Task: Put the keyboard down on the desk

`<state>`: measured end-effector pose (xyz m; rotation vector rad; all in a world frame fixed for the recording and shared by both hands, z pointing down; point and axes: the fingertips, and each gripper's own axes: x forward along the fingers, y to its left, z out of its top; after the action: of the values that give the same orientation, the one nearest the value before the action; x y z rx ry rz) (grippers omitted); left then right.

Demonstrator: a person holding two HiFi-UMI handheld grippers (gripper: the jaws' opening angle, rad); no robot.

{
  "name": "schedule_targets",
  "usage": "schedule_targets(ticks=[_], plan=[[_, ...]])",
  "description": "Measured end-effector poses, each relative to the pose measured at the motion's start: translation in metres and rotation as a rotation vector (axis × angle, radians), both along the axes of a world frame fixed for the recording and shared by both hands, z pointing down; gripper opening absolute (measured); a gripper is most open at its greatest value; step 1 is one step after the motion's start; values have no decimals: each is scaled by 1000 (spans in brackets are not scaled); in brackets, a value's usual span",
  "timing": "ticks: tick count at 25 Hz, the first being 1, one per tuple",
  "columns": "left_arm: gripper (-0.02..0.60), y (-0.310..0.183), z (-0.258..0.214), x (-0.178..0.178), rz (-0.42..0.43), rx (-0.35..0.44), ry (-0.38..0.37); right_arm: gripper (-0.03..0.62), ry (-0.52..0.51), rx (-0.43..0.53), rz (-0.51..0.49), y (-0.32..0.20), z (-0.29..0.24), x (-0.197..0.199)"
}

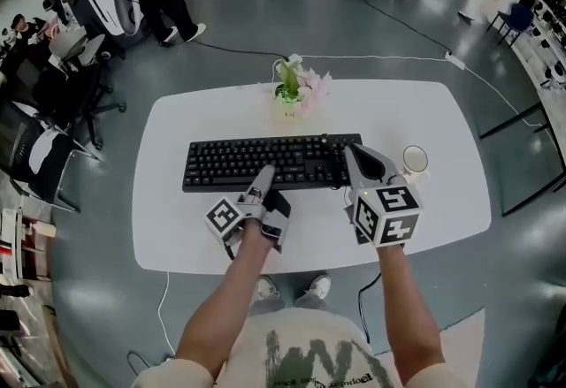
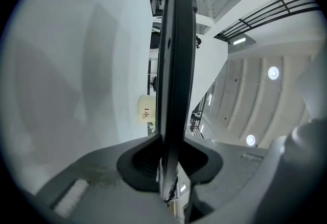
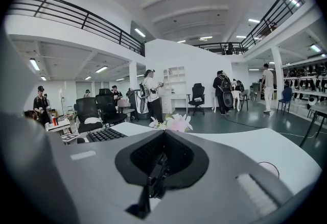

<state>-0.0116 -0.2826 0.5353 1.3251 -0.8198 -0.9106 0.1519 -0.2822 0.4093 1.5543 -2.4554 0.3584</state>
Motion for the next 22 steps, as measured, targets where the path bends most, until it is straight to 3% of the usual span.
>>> schedule_targets(ticks=[8,22], plan=[[91,-3,32,5,-2,-67,18,-2,5,-43,-8,-2,19,-1],[91,-5,58,1,-14,-131,-20,-2,5,-89,-17,0,36,-3]])
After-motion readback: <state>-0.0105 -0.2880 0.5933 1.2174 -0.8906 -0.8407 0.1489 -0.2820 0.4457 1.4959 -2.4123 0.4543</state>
